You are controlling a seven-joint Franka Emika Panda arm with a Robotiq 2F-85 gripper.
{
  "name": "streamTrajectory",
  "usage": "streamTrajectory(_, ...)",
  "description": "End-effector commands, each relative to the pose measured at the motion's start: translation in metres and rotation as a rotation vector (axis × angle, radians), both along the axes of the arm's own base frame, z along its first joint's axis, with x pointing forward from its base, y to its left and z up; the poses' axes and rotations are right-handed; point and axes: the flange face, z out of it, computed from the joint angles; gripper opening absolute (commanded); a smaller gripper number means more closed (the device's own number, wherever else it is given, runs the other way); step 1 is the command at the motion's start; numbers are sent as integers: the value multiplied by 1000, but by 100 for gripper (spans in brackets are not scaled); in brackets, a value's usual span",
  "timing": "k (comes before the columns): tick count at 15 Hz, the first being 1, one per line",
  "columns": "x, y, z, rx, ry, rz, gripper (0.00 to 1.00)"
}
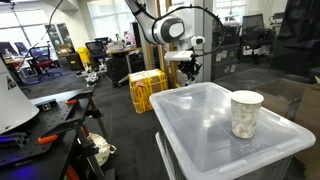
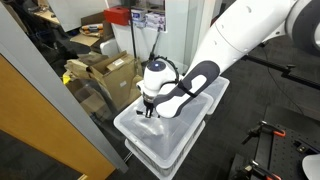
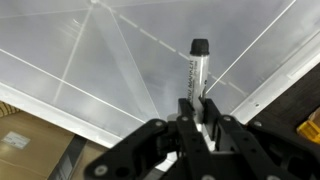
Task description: Move the marker to the left
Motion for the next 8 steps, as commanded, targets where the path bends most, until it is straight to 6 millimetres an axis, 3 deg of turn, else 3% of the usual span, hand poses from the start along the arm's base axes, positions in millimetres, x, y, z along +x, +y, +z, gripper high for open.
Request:
streamTrajectory(1,-3,7,4,60,-17,-118,5)
streamTrajectory(8,-13,10,-5,135,-35,-283,5)
